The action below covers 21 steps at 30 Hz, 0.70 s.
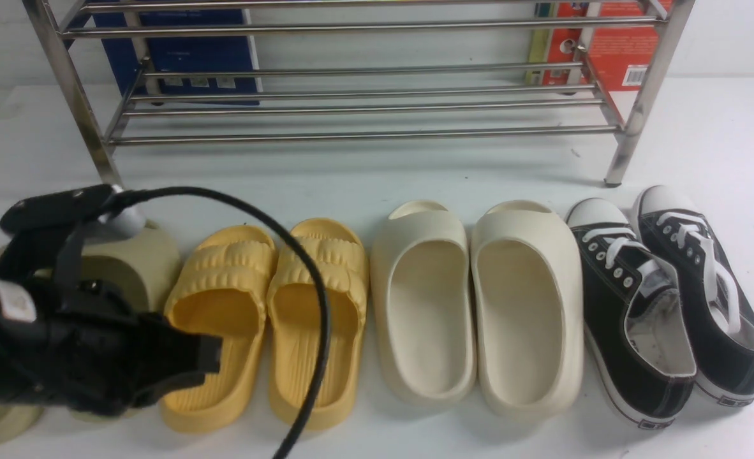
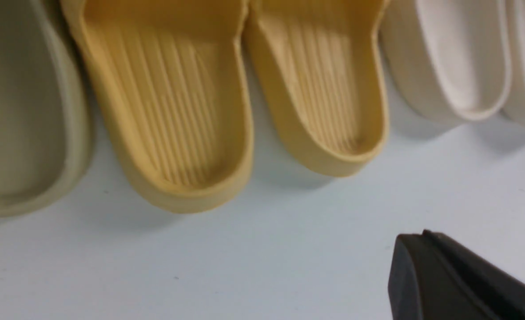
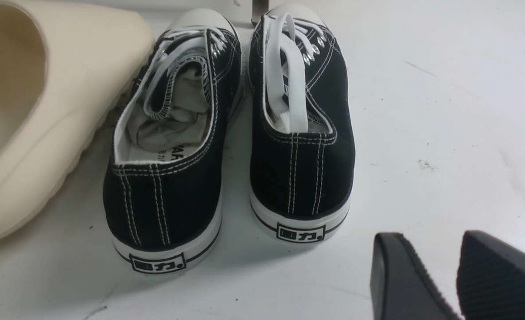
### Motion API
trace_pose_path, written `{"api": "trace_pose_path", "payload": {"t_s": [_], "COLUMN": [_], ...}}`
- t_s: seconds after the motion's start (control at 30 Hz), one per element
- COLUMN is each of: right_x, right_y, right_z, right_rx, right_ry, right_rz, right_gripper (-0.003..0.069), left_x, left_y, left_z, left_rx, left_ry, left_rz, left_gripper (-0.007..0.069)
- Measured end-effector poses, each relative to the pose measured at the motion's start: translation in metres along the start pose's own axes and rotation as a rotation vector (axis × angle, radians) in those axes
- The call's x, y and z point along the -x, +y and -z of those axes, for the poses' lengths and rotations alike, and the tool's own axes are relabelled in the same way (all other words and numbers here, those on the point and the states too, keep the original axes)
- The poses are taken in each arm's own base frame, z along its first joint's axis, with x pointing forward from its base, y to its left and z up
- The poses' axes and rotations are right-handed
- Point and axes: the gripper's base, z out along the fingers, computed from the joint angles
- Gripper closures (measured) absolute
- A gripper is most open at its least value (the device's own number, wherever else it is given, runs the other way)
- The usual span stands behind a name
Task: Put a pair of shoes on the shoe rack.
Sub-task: Use the left arm to grab the shoe closest to it
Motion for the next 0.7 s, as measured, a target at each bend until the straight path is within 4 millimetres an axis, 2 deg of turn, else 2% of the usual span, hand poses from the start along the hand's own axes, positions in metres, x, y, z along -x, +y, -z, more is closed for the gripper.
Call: {"api": "trace_pose_path", "payload": {"t_s": [0.17,0.2,0.33,0.4,0.5,0.63,0.7], "right_x": [0.000,0.000,0.000,0.000,0.000,0.000,0.000], "right_y": [0.000,0.000,0.000,0.000,0.000,0.000,0.000], "right_z": [0.000,0.000,0.000,0.000,0.000,0.000,0.000], "right_rx": [0.000,0.000,0.000,0.000,0.000,0.000,0.000], "right_ry": [0.000,0.000,0.000,0.000,0.000,0.000,0.000], "right_rz": [0.000,0.000,0.000,0.000,0.000,0.000,0.000], "right_gripper": [0.0419,0.0419,0.0419,0.0419,0.0419,0.0419,0.0419], "left_x": [0.025,0.026,0.028,0.029,0.036,0.043,0.049], "left_y": [0.002,0.002,-0.017,-0.018,-0.008,0.004,0.015], "left_z": [-0.032,-0.034,-0.067,-0.073,-0.089,-0.102,-0.112], "left_rx": [0.086,0.087,0.084,0.093,0.139,0.163,0.175], "left_ry": [0.047,0.052,0.092,0.091,0.059,0.035,0.008], "left_rz": [0.005,0.005,-0.037,-0.007,0.085,0.149,0.183], "left_gripper": [0.0638,0.0638,0.0638,0.0638,0.0627,0.0542,0.0428]}}
